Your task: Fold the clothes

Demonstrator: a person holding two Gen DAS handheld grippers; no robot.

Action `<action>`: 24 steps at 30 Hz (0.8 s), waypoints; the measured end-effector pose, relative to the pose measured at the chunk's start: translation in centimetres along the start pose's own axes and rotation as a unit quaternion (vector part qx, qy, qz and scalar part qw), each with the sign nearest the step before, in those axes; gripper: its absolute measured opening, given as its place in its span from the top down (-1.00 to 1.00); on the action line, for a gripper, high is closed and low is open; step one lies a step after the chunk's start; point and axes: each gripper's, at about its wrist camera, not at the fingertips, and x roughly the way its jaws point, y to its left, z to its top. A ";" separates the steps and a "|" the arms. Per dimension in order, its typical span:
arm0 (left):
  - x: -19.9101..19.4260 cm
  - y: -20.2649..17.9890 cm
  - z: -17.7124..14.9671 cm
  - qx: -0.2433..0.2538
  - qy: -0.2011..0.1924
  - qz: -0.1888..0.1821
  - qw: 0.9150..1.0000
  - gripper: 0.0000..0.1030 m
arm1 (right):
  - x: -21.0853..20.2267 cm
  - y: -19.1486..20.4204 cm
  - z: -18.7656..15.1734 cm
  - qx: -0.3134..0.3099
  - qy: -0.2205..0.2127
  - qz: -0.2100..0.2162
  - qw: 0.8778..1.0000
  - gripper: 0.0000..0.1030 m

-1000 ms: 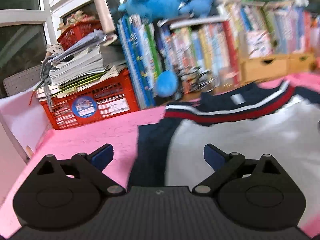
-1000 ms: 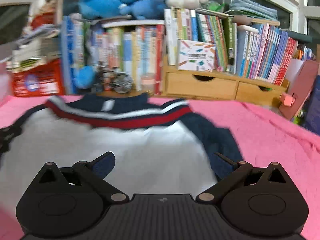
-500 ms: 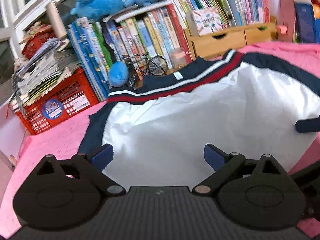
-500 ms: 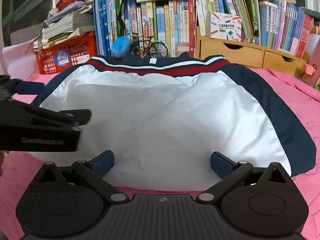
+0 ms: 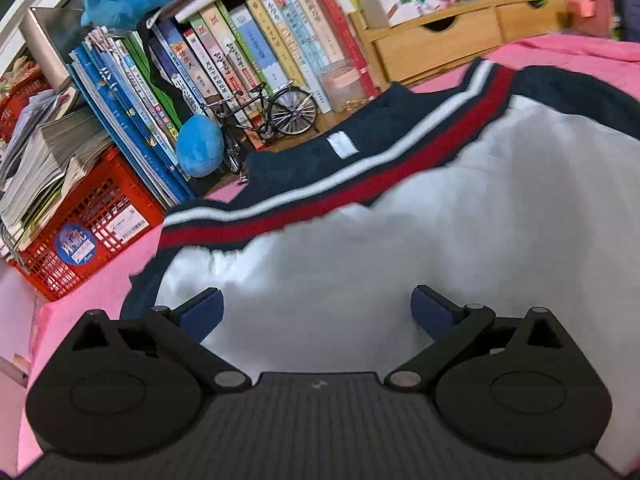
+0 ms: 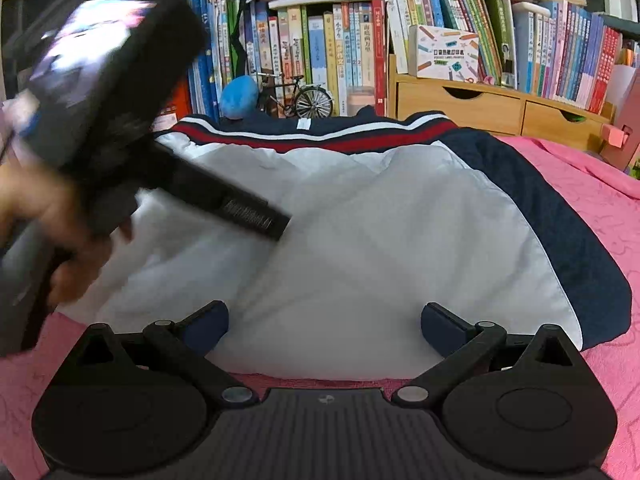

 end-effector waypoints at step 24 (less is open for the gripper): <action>1.2 -0.6 2.1 0.028 -0.001 0.021 0.999 -0.90 | -0.2 -0.4 -0.2 0.029 -0.011 0.014 0.999 -1.00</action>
